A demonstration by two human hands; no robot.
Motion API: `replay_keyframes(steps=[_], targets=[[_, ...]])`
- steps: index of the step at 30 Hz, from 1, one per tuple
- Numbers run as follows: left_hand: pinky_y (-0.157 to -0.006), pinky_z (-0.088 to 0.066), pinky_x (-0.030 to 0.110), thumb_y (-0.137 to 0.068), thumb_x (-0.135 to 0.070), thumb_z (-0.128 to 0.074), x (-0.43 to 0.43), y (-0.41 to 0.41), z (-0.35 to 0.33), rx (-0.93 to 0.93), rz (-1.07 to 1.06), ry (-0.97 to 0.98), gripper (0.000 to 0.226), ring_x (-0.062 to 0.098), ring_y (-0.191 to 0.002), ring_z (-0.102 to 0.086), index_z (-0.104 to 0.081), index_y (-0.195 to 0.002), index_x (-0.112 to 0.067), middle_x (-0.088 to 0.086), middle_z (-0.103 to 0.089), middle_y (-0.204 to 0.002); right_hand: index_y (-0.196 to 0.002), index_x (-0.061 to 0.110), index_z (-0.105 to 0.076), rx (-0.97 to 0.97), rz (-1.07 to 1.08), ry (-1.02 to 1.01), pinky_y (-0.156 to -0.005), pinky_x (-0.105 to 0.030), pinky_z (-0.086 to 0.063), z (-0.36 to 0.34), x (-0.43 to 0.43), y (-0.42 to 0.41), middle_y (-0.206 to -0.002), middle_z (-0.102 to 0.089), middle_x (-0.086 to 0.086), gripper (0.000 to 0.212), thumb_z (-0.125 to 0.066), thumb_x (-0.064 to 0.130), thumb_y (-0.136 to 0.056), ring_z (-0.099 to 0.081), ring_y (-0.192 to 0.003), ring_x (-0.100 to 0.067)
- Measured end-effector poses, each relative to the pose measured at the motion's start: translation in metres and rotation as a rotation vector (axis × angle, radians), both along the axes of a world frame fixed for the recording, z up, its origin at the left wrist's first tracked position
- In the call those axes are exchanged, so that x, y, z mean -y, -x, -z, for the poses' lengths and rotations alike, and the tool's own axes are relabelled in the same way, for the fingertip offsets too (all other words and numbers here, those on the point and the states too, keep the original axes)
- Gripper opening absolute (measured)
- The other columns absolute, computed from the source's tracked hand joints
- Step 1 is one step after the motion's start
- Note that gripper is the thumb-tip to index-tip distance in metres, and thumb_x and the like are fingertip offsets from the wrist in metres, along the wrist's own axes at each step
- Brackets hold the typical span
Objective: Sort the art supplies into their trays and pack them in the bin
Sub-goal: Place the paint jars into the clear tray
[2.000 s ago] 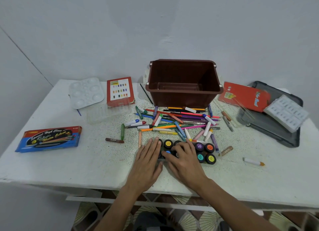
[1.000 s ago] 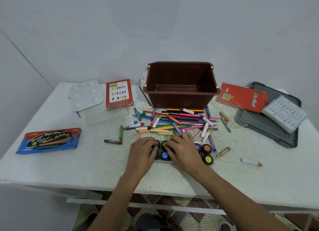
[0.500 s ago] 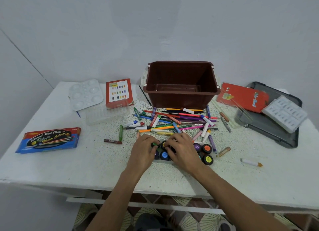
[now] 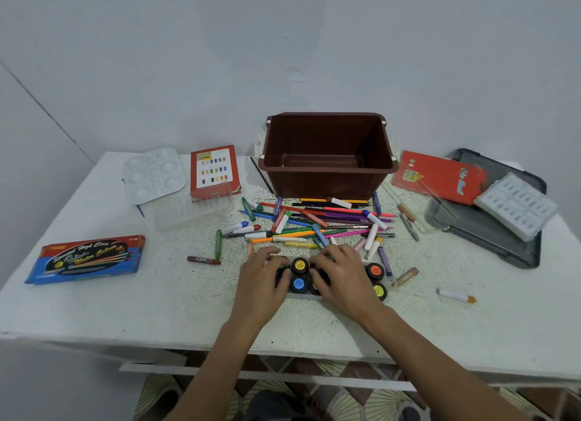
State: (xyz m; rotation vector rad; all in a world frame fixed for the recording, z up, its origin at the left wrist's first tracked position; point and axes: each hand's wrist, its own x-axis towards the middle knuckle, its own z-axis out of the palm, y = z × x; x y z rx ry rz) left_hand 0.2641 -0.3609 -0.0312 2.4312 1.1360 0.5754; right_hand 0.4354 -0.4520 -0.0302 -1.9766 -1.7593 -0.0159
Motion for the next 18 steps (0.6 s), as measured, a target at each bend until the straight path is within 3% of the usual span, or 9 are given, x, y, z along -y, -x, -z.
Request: replay_keyframes(steps=[3,5,9,18], targets=[[-0.122,-0.007,0.032,-0.100,-0.033,-0.047,0.008,0.001,0.003,-0.026,0.130,-0.143,0.035,0.021,-0.130,-0.047,-0.060,-0.128,-0.018,0.003,-0.052,-0.139,-0.104,0.020,-0.069,0.033,0.006,0.030,-0.085,-0.039,-0.043,-0.001,0.003,-0.006,-0.097,-0.058,0.001,0.020,-0.058,0.032,-0.092,-0.049,-0.092,-0.021],[-0.121,0.006,0.026,-0.103,-0.036,-0.037,0.012,0.000,0.006,-0.100,0.212,-0.193,0.044,0.020,-0.137,-0.040,-0.055,-0.137,-0.015,0.004,-0.047,-0.148,-0.104,0.021,-0.070,0.045,0.002,0.043,-0.084,-0.039,-0.043,-0.001,0.004,-0.008,-0.096,-0.058,0.001,0.020,-0.059,0.032,-0.092,-0.049,-0.090,-0.021],[-0.120,-0.012,0.036,-0.108,-0.038,-0.018,0.018,-0.001,0.020,-0.214,0.279,-0.196,0.054,0.019,-0.149,-0.021,-0.038,-0.149,-0.011,0.004,-0.030,-0.158,-0.103,0.020,-0.073,0.027,-0.004,0.055,-0.082,-0.039,-0.042,-0.004,0.002,-0.010,-0.092,-0.060,0.001,0.019,-0.068,0.030,-0.088,-0.051,-0.088,-0.022],[-0.121,-0.010,0.036,-0.108,-0.038,-0.018,0.017,0.000,0.027,-0.225,0.266,-0.201,0.054,0.015,-0.151,-0.010,-0.031,-0.153,-0.011,0.002,-0.025,-0.161,-0.095,0.016,-0.072,-0.086,0.034,0.063,-0.075,-0.031,-0.034,-0.005,-0.002,-0.007,-0.089,-0.058,0.000,0.014,-0.072,0.021,-0.082,-0.036,-0.086,-0.014]])
